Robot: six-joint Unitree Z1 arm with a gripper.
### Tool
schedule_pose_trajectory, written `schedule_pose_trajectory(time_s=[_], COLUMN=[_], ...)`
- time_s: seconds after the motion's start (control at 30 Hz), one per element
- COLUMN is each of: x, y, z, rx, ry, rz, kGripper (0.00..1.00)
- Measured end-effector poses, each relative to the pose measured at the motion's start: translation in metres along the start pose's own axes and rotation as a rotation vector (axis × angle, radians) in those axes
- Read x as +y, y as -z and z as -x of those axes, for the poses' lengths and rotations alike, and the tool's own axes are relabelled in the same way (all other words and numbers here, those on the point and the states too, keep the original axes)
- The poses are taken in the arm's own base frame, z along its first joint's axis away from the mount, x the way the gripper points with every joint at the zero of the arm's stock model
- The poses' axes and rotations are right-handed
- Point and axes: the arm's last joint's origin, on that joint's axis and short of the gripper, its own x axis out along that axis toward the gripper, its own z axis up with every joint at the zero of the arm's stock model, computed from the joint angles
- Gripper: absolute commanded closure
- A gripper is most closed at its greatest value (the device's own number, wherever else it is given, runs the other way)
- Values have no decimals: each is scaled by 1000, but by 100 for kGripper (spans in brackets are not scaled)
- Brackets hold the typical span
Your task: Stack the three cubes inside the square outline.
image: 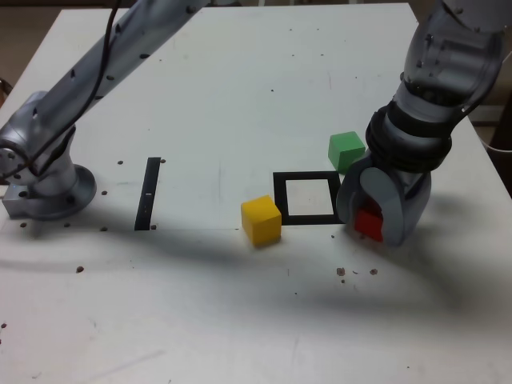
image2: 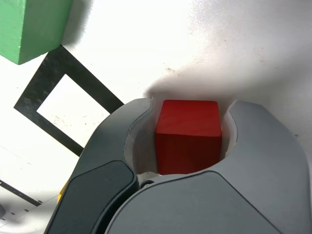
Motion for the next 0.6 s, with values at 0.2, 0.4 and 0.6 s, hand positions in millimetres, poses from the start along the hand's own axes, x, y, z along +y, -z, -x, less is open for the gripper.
schedule_pose_trajectory(time_s=[0.2, 0.4, 0.6], x=[0, -9, -9], y=[2, 27, 49], z=[3, 32, 45], rx=[8, -1, 12], ry=[-9, -24, -1], rz=[11, 118, 258], kGripper=[67, 67, 67])
